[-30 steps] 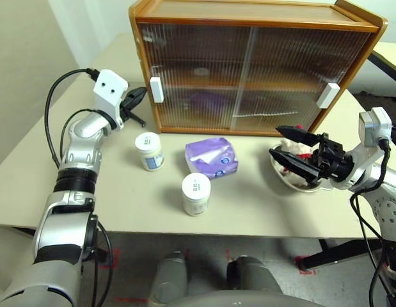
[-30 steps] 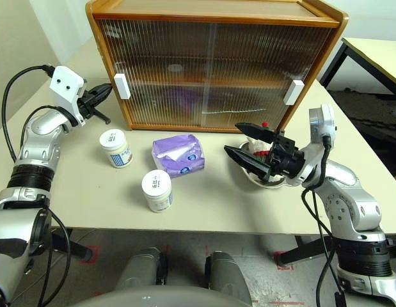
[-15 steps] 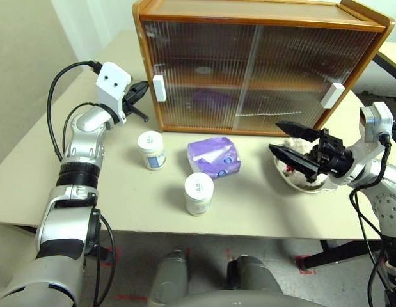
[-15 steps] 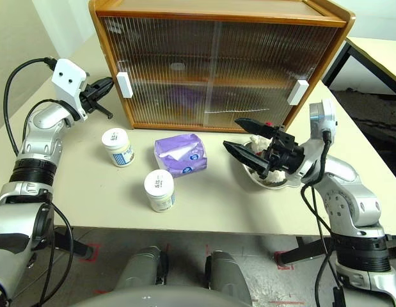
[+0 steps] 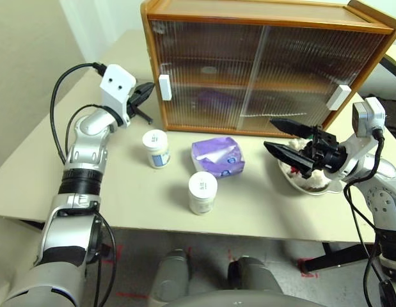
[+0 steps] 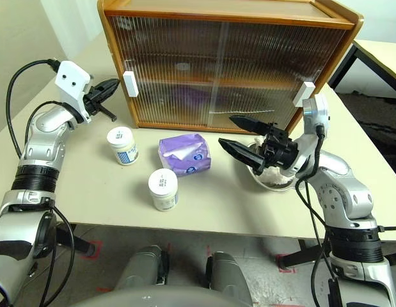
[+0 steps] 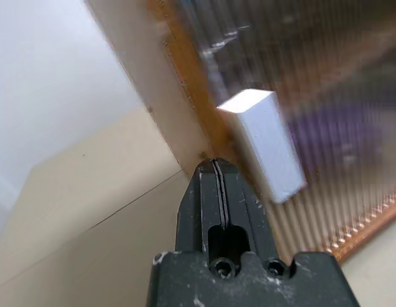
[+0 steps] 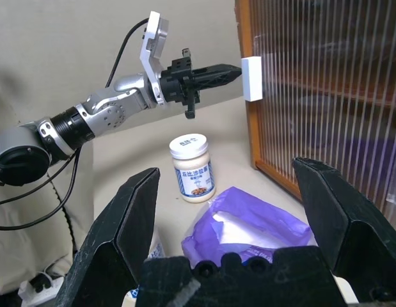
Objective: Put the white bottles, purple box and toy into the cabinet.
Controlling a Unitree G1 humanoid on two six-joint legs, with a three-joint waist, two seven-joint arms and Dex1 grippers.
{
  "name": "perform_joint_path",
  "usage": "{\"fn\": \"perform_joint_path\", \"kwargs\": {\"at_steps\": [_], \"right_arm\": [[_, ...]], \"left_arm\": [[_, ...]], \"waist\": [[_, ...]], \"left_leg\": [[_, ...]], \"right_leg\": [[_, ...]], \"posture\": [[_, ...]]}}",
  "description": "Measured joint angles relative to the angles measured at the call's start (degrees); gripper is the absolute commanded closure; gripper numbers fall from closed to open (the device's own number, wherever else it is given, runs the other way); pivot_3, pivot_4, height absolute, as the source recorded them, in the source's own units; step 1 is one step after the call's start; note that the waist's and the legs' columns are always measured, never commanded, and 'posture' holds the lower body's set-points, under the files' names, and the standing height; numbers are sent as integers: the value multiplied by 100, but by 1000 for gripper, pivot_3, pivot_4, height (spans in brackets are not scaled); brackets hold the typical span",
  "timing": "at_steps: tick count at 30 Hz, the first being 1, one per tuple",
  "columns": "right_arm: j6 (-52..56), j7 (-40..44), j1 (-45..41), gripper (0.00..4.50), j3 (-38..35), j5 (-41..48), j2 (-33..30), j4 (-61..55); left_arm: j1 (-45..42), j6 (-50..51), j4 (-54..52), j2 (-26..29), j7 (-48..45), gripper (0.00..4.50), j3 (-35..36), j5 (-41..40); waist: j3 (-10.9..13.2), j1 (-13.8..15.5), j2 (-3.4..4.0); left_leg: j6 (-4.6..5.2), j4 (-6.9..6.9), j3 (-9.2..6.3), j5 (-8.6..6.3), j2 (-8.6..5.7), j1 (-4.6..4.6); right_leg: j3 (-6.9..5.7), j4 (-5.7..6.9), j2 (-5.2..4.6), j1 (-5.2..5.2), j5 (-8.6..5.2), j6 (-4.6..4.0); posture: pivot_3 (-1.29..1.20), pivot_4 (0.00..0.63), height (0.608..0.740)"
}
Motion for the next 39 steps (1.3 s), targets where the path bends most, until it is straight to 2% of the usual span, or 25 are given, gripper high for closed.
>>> {"fn": "perform_joint_path", "kwargs": {"at_steps": [16, 23, 31, 39], "right_arm": [[0, 0, -5, 0, 29, -1, 69, 12], [0, -172, 71, 0, 11, 40, 266, 2], [-3, -574, 223, 0, -28, 195, 630, -213], [-23, -815, 509, 0, -164, 224, 660, -509]], "left_arm": [[-219, 31, 116, -45, -118, 4477, -154, 9], [-429, 13, 181, -284, -170, 4477, -303, 9], [-774, -199, 820, -520, -247, 4477, -373, 17], [-1284, -587, 1565, -967, -366, 4477, -576, 56]], "waist": [[-1, -157, 2], [-1, -183, 2], [-1, -300, 4], [-1, -511, 6]], "left_leg": [[1, 8, 7, 1, 12, 2], [1, 8, 7, 1, 15, 2], [2, 10, 8, 1, 9, 1], [2, 12, 7, 2, 9, 1]], "right_leg": [[5, 1, 11, -1, 9, 8], [8, 1, 16, -2, 9, 6], [8, 1, 11, 0, 11, 15], [10, 1, 17, 0, 8, 21]], "posture": [[49, 0, 740], [29, 0, 740], [-26, 0, 740], [-90, 0, 740]]}}
